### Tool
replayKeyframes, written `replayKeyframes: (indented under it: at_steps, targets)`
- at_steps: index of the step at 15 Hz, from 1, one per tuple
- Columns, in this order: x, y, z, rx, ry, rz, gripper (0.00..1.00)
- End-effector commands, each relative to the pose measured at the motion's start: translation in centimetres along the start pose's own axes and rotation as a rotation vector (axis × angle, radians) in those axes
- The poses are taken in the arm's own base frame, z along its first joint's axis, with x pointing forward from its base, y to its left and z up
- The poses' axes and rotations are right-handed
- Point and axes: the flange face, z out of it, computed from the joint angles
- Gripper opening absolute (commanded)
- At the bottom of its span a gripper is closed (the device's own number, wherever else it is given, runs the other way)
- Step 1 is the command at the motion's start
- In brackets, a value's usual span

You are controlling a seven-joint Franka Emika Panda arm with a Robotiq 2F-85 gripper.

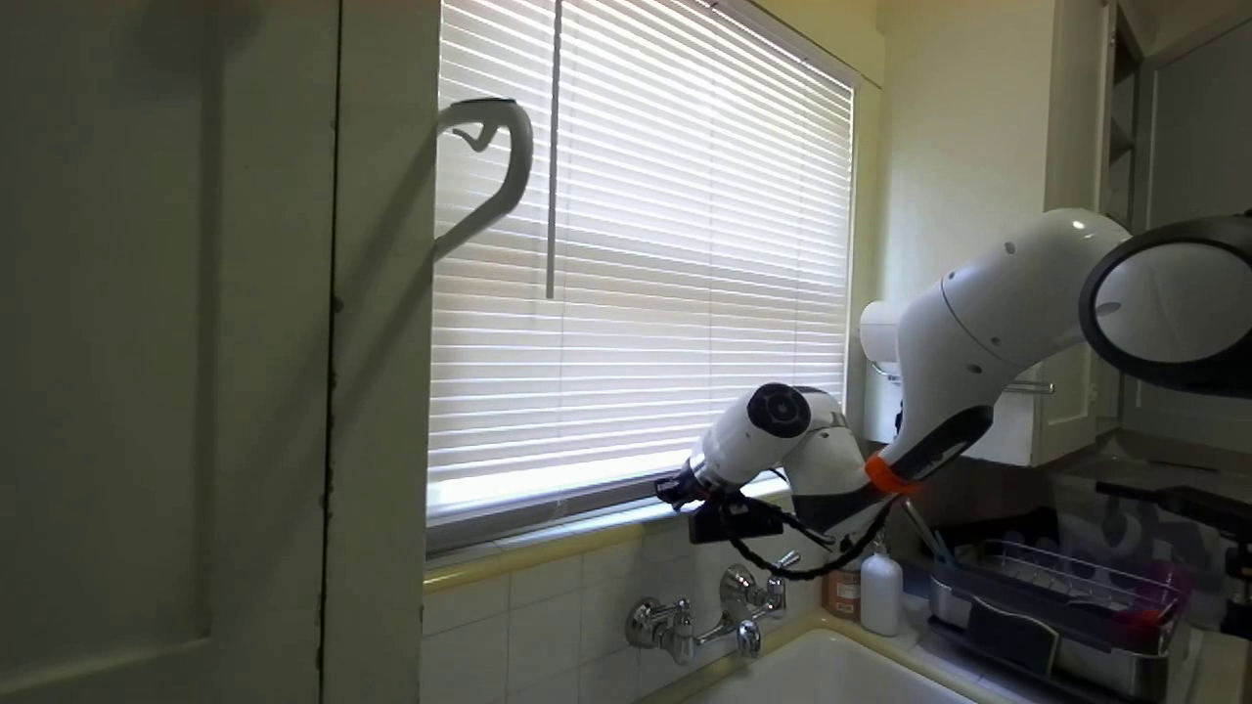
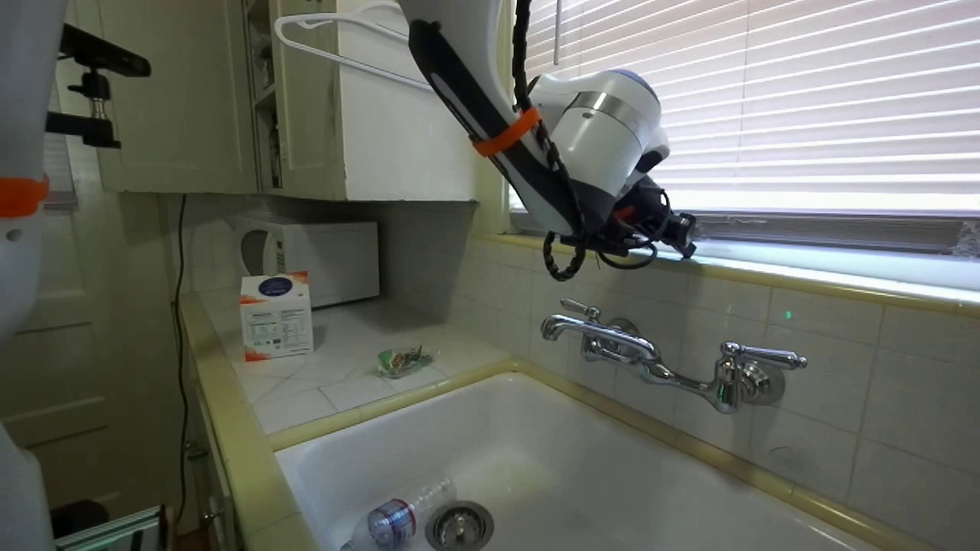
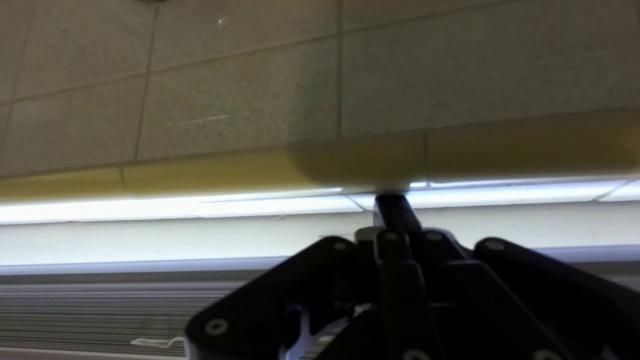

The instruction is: Open the blinds.

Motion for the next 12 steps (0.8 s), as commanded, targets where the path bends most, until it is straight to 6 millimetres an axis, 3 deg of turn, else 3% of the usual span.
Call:
replayKeyframes:
  at_steps: [1,12]
  targets:
    - [2.5,-1.0,0.8,-0.009,0.105,0.061,0.0]
    - [3.8,-1.0,-2.5,0.012,0.16,0.122,0.0]
